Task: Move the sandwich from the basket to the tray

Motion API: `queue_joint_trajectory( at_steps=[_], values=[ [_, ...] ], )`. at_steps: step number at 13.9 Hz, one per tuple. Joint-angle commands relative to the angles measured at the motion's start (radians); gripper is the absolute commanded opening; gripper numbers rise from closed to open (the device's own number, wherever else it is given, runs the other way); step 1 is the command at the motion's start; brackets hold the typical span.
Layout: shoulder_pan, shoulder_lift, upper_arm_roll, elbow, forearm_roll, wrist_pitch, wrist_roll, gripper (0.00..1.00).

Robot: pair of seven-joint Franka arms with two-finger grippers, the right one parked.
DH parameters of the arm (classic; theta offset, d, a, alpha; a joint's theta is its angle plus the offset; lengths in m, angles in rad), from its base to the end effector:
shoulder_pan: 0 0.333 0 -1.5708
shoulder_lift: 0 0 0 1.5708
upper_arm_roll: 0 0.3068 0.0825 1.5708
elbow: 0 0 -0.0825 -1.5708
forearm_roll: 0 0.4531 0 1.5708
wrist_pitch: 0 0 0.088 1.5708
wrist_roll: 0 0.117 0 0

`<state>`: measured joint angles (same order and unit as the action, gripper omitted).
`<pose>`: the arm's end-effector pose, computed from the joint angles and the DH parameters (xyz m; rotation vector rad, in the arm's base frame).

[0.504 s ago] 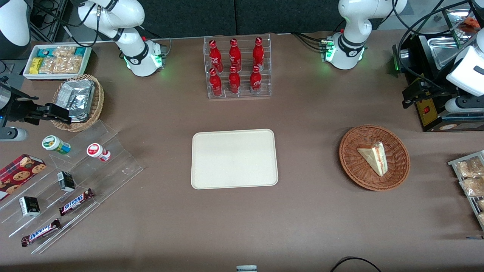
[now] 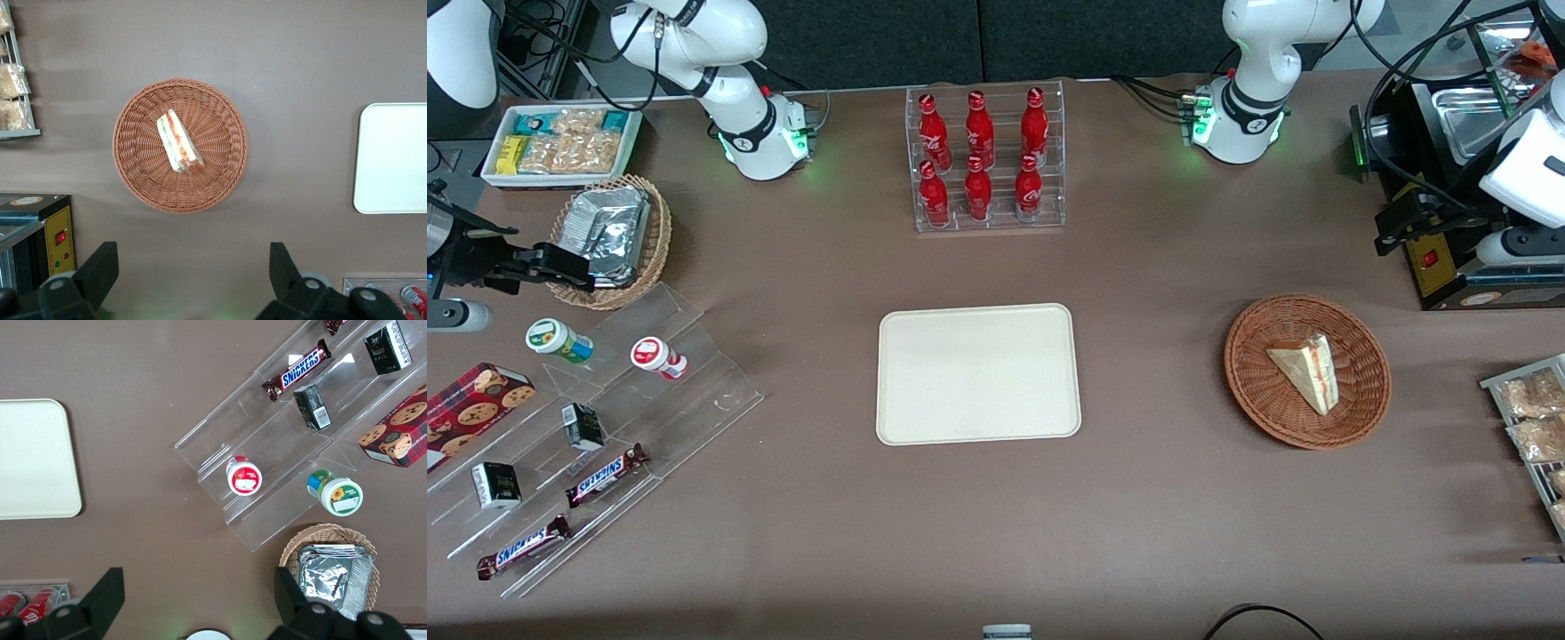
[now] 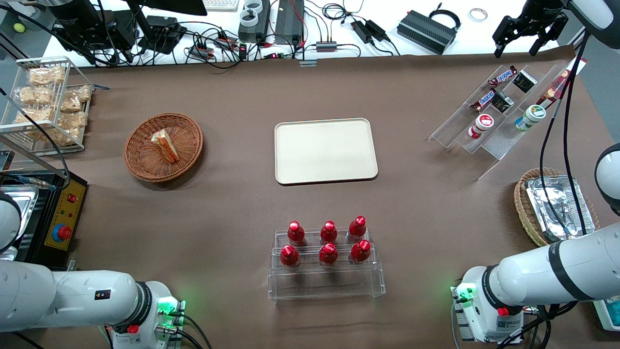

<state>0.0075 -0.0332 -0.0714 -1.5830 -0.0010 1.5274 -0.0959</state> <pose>0.6076 -0.0396 0.6154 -3.1378 -0.0503 0.0350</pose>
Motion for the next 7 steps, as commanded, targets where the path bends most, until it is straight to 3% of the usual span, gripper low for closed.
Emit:
queue_joint_trajectory(
  at_steps=[1,5,7],
  values=[
    [0.008,0.038,0.007,0.009,0.01,-0.058,-0.011,1.0],
    [0.009,0.14,0.007,0.011,0.01,-0.093,-0.325,1.0],
    [0.009,0.209,0.007,-0.002,0.013,-0.081,-0.355,1.0]
  ],
)
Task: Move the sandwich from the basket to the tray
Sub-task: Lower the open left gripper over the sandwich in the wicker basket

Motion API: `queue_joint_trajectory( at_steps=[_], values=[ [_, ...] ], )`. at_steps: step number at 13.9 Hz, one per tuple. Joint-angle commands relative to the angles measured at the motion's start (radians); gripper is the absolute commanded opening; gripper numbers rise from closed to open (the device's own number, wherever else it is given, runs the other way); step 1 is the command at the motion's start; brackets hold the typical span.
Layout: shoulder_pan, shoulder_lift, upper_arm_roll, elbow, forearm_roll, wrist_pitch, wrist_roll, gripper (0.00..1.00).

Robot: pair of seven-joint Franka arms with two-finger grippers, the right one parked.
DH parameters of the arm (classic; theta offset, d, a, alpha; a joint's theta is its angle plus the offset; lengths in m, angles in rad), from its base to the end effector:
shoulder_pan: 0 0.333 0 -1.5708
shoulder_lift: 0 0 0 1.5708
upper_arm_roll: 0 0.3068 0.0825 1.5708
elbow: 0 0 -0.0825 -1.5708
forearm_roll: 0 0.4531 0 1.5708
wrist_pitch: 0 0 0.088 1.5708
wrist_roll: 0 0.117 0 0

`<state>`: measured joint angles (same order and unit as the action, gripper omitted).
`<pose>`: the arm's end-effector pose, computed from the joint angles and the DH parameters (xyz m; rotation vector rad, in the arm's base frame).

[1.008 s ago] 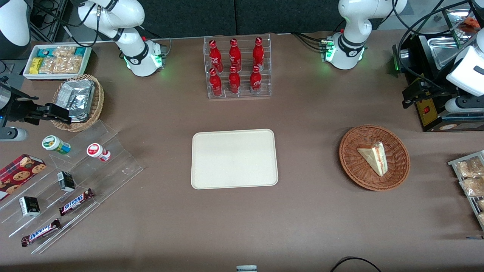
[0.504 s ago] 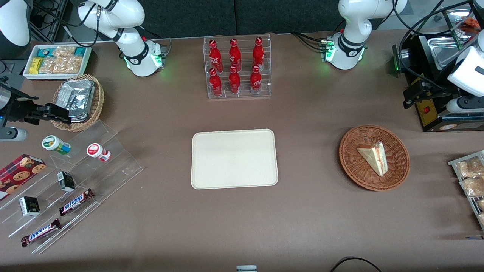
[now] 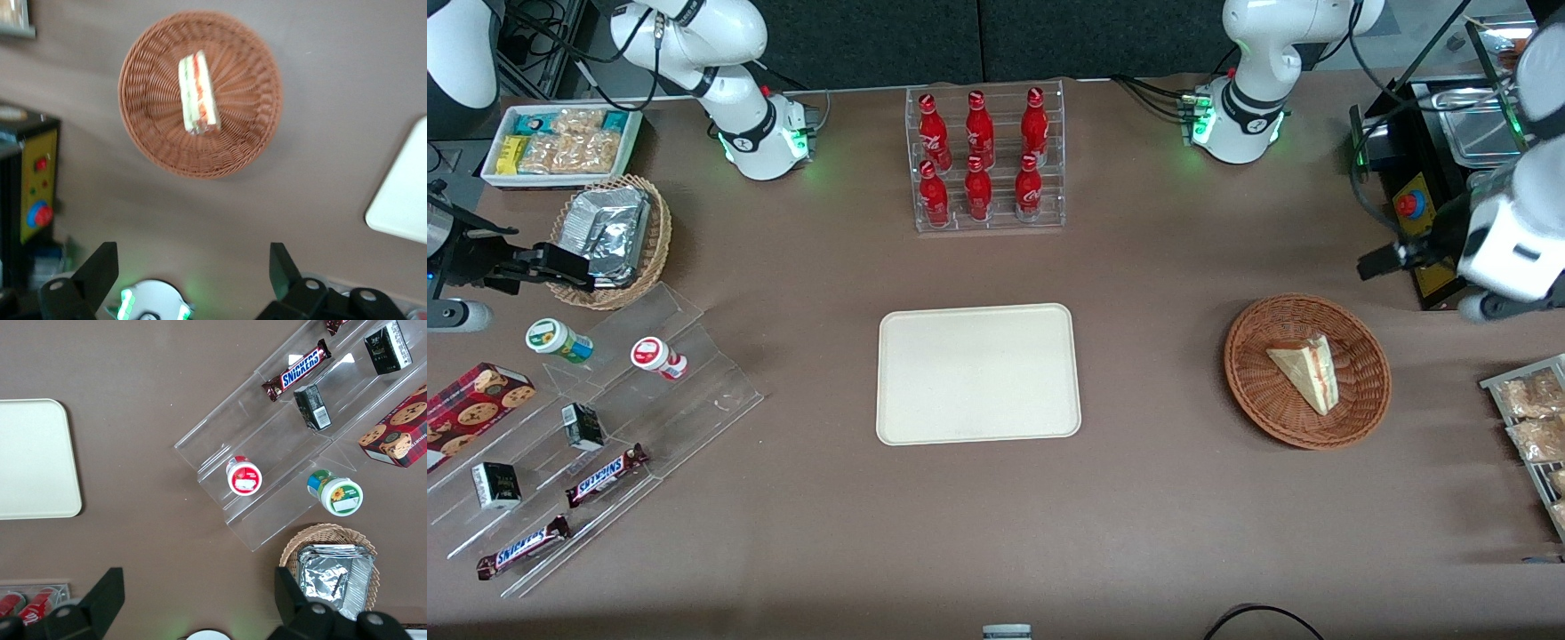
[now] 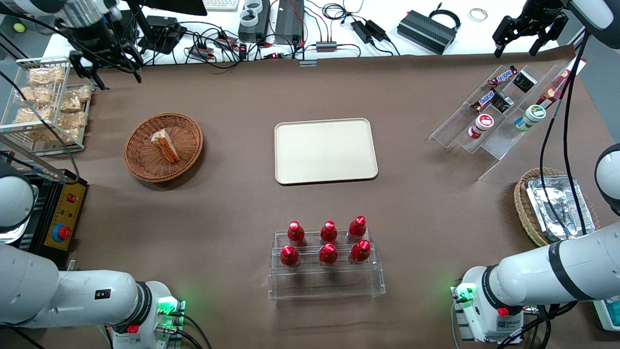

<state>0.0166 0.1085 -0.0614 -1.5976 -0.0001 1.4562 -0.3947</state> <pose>0.6310 -0.0269 0.5147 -3.0239 -0.5338 0.3784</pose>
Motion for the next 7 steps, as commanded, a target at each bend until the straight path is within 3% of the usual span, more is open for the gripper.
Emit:
queue_joint_trajectory(
  at_steps=[1,7],
  values=[
    [0.002,0.101,-0.001,0.013,0.014,0.001,-0.055,1.0],
    [0.043,0.128,-0.001,-0.249,0.055,0.393,-0.052,1.0]
  ],
)
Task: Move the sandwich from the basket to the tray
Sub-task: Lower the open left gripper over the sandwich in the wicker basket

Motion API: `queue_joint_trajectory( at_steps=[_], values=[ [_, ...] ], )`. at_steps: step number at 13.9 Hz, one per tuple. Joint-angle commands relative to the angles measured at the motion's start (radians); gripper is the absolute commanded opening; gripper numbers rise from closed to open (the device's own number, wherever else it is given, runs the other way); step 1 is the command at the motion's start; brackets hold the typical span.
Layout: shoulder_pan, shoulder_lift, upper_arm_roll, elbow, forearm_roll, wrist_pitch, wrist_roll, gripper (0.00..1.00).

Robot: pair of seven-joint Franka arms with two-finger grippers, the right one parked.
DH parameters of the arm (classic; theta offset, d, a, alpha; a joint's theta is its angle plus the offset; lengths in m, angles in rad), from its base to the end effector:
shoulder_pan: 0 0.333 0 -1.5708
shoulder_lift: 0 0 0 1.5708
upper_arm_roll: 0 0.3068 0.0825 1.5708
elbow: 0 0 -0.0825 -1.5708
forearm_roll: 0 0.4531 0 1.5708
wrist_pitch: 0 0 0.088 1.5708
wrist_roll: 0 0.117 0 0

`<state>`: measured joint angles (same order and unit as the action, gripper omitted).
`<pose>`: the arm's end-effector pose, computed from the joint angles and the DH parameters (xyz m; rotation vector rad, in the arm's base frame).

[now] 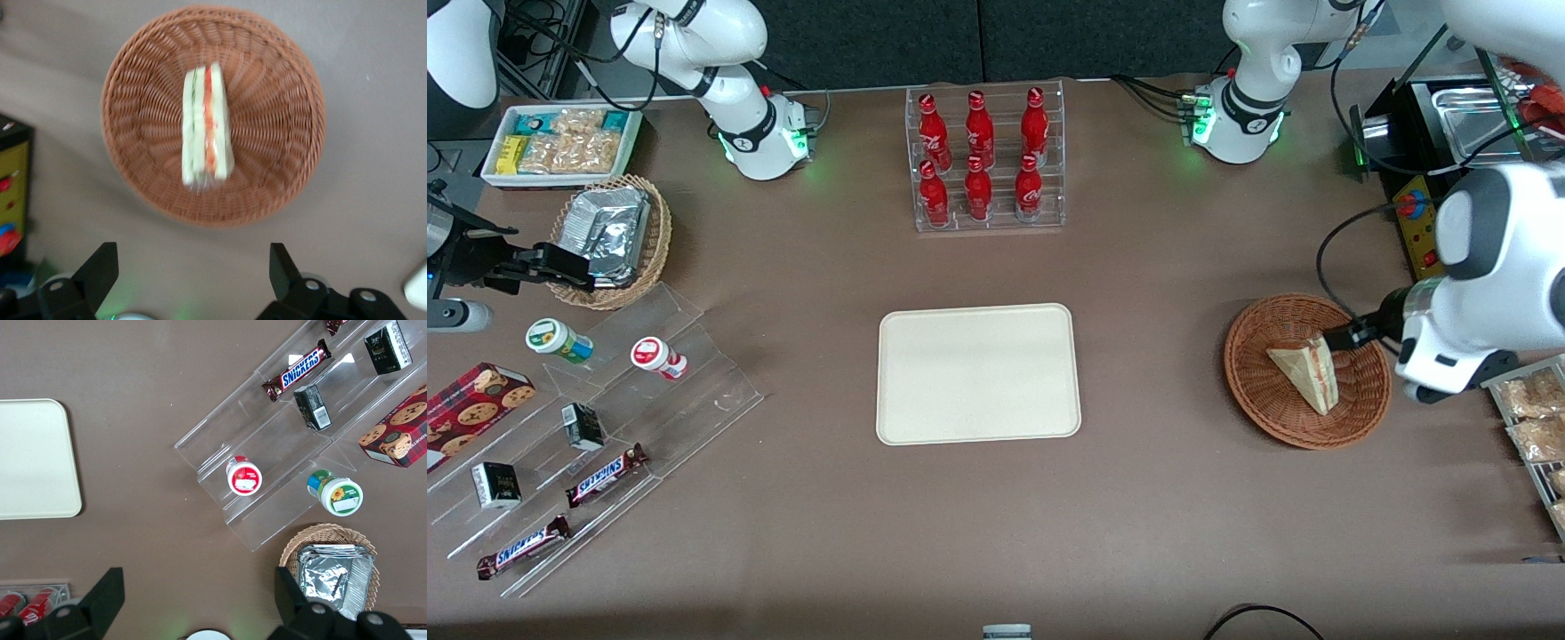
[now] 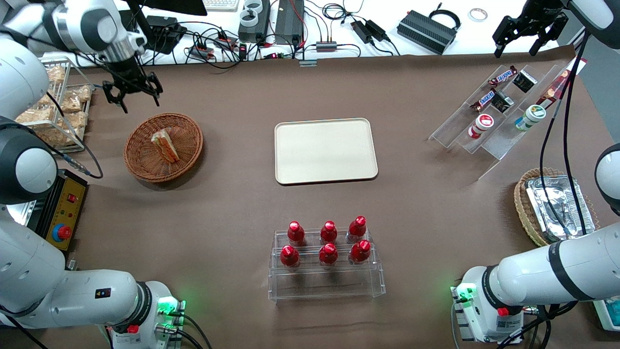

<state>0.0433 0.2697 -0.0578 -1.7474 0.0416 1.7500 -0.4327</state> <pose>0.6596 -0.0038 0.3498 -2.9723 -0.6107 0.3885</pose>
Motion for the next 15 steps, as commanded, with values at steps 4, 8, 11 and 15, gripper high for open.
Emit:
queue_joint_trajectory(
  at_steps=[4,8,11,15],
  values=[
    [0.02,-0.009,0.001,-0.237,0.017,0.31,-0.014,1.0],
    [0.018,0.054,0.018,-0.293,0.018,0.468,-0.014,1.0],
    [0.018,0.106,0.027,-0.291,0.018,0.505,-0.015,1.0],
    [0.018,0.163,0.03,-0.291,0.018,0.565,-0.014,0.32]
  ],
)
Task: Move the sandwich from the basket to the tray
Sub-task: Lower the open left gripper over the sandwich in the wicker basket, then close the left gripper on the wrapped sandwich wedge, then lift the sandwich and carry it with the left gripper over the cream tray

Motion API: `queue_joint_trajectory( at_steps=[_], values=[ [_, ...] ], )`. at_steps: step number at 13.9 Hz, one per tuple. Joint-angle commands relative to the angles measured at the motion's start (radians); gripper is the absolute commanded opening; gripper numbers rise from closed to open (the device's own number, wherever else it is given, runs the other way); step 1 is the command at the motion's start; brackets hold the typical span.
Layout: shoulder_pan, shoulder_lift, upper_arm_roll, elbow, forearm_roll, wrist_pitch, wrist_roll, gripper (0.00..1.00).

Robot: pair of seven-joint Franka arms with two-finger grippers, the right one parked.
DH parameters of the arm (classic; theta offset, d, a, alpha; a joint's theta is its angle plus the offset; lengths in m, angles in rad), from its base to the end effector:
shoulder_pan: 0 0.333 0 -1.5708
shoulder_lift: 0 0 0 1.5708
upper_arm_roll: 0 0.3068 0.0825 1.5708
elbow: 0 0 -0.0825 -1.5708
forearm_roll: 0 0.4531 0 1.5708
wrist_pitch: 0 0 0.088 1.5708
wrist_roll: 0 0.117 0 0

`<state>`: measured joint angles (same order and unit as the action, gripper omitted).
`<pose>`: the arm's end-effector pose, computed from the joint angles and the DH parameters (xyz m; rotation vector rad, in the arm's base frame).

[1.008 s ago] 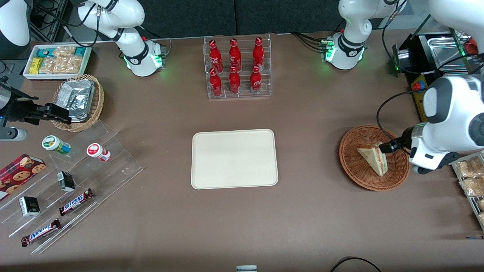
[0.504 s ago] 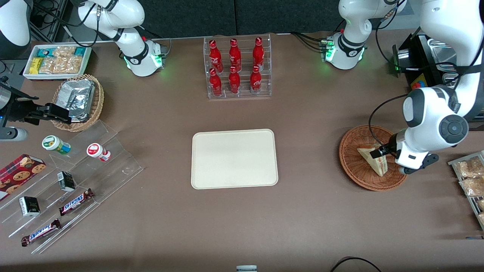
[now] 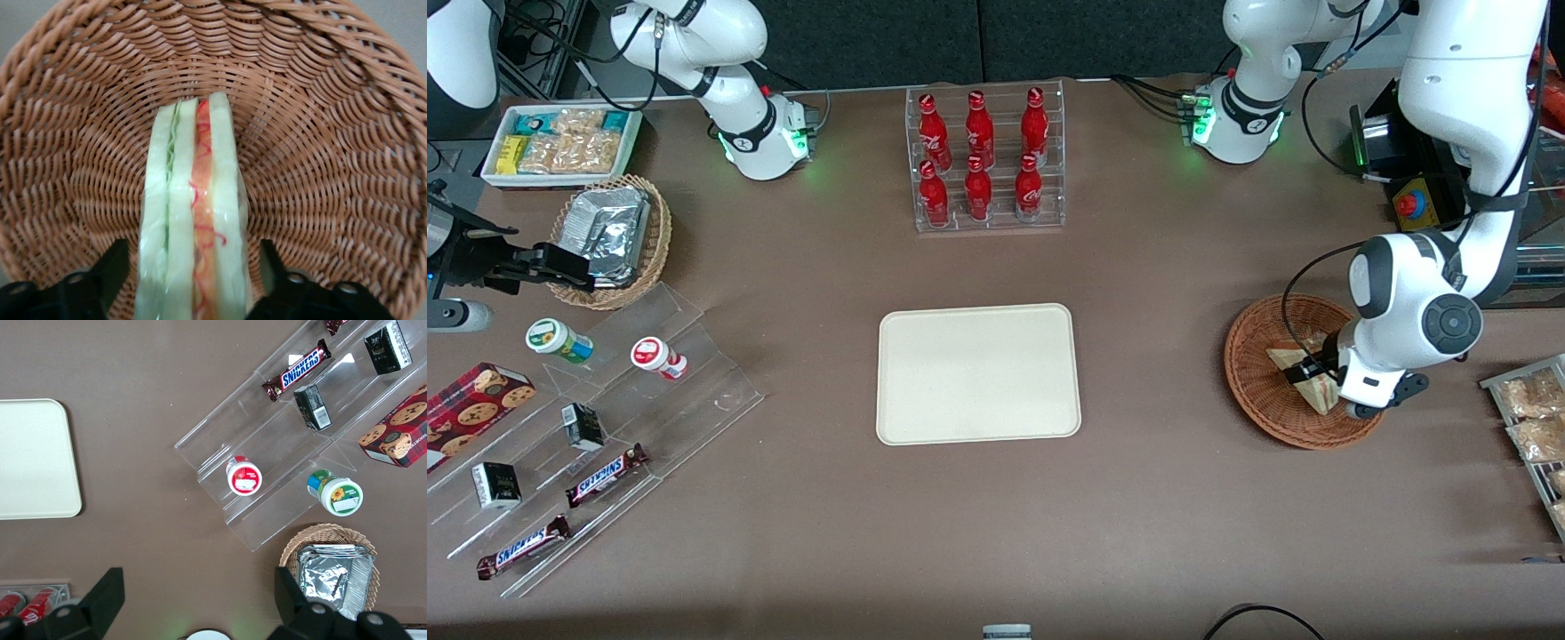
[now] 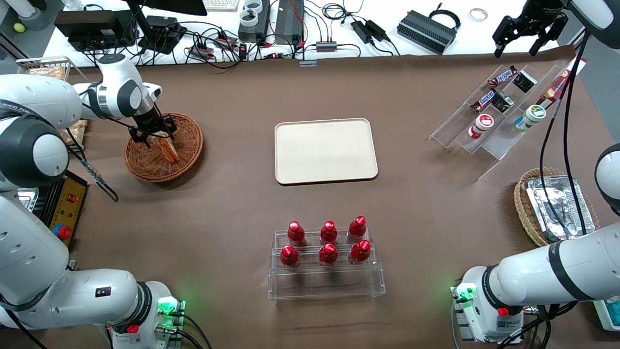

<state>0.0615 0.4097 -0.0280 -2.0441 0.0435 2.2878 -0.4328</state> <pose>0.6164 0.0214 0.1540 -3.0074 -0.6668 0.2448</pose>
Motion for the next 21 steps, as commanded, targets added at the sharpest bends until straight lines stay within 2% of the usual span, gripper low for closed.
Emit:
queue_joint_trajectory(
  at_steps=[1,3,5,7,10,14,17,21],
  values=[
    [0.0,0.024,0.0,0.008,0.016,0.028,-0.014,0.2],
    [0.0,0.006,0.0,0.018,0.016,0.018,-0.02,0.12],
    [-0.005,-0.046,-0.003,0.053,0.015,-0.055,-0.029,0.11],
    [-0.025,-0.065,-0.013,0.169,0.006,-0.248,-0.058,0.11],
    [-0.119,-0.054,-0.032,0.361,-0.005,-0.477,-0.197,0.12],
    [-0.268,-0.054,-0.032,0.449,-0.102,-0.502,-0.439,0.12],
    [-0.389,-0.026,-0.03,0.498,-0.106,-0.499,-0.601,0.13],
    [-0.557,0.05,-0.03,0.576,-0.105,-0.492,-0.593,0.13]
  ],
)
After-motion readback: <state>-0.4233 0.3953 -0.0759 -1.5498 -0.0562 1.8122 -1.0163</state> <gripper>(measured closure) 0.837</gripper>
